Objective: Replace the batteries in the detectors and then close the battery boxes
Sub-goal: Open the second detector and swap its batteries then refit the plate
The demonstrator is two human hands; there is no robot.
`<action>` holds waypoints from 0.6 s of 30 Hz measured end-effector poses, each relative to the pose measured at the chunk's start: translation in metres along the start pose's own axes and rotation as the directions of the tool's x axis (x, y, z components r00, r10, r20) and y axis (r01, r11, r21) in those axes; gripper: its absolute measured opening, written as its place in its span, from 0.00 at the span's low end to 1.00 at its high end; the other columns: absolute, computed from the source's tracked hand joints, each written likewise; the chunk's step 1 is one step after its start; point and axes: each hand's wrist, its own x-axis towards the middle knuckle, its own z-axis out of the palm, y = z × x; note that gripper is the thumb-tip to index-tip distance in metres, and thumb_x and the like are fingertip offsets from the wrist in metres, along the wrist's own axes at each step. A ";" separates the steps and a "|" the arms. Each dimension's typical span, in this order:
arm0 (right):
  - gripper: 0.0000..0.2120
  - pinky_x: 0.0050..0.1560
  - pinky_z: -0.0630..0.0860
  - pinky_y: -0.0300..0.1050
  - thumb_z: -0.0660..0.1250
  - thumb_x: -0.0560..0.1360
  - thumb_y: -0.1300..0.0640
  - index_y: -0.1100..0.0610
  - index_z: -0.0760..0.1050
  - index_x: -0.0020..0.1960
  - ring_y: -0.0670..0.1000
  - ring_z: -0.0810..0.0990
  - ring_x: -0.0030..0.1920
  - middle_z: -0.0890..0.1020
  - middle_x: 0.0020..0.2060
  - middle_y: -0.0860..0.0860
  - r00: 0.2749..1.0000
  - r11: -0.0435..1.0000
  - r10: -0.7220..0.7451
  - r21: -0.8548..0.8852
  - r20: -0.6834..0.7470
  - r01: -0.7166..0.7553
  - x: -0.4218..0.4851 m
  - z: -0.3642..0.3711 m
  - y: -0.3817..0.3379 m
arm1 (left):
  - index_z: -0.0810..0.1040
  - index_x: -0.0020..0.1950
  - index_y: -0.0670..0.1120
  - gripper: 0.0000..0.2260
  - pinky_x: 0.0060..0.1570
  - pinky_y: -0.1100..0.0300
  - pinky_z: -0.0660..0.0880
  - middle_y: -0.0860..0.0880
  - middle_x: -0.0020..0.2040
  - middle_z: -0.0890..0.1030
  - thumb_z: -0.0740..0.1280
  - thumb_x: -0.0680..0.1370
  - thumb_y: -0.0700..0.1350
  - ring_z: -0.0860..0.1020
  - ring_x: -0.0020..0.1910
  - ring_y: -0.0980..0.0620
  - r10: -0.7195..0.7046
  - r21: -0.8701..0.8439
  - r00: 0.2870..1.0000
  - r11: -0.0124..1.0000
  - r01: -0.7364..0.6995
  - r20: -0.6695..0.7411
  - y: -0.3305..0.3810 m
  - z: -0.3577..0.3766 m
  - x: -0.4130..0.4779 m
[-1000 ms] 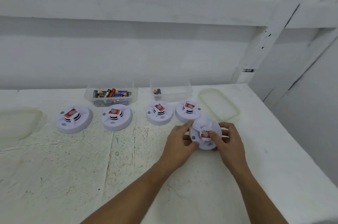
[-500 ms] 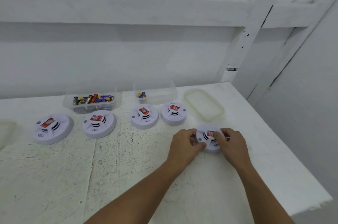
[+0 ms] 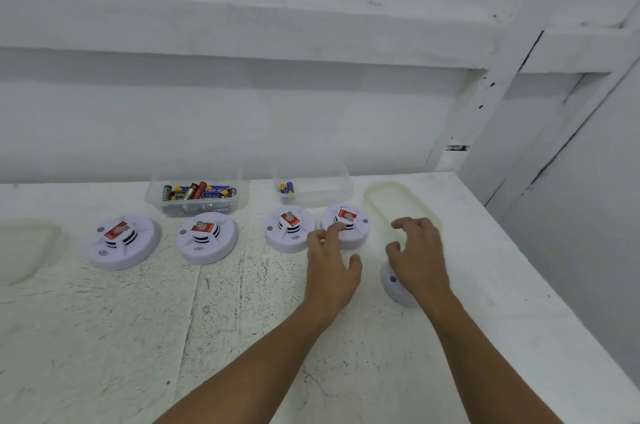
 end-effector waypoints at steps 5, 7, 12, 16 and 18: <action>0.16 0.53 0.70 0.44 0.59 0.77 0.62 0.61 0.72 0.64 0.55 0.75 0.57 0.76 0.59 0.58 0.974 0.996 0.024 0.073 0.226 -0.041 0.038 0.018 -0.027 | 0.54 0.76 0.48 0.32 0.64 0.59 0.63 0.43 0.72 0.53 0.66 0.76 0.42 0.62 0.70 0.43 -0.089 0.043 0.989 0.996 0.084 0.121 0.006 0.003 0.002; 0.15 0.55 0.71 0.47 0.57 0.78 0.62 0.66 0.72 0.61 0.59 0.75 0.58 0.76 0.58 0.62 0.957 0.992 0.096 0.050 0.274 -0.114 0.049 0.025 -0.033 | 0.49 0.77 0.47 0.34 0.68 0.56 0.61 0.43 0.75 0.50 0.64 0.77 0.42 0.56 0.73 0.44 -0.116 0.057 0.982 0.992 0.109 0.148 0.008 0.004 0.004; 0.07 0.31 0.66 0.41 0.56 0.76 0.61 0.63 0.71 0.47 0.57 0.74 0.41 0.79 0.47 0.63 0.898 0.964 0.218 0.060 0.382 -0.260 0.062 0.037 -0.035 | 0.45 0.78 0.48 0.36 0.71 0.52 0.62 0.47 0.77 0.51 0.63 0.77 0.41 0.54 0.75 0.47 -0.151 -0.001 0.973 0.988 0.154 0.176 0.010 -0.001 0.007; 0.14 0.38 0.74 0.48 0.58 0.74 0.63 0.57 0.67 0.60 0.58 0.76 0.39 0.80 0.49 0.62 0.872 0.915 0.235 0.205 0.429 -0.347 0.060 0.031 -0.026 | 0.47 0.79 0.51 0.37 0.67 0.53 0.69 0.50 0.74 0.59 0.65 0.76 0.41 0.63 0.72 0.51 -0.156 -0.106 0.975 0.979 0.174 0.158 0.005 -0.004 0.004; 0.16 0.39 0.78 0.50 0.60 0.74 0.63 0.53 0.66 0.60 0.57 0.77 0.37 0.80 0.48 0.61 0.877 0.876 0.228 0.304 0.422 -0.374 0.056 0.023 -0.025 | 0.51 0.78 0.54 0.35 0.62 0.58 0.72 0.53 0.70 0.65 0.65 0.76 0.40 0.69 0.67 0.54 -0.154 -0.222 0.977 0.957 0.184 0.144 0.004 -0.005 0.000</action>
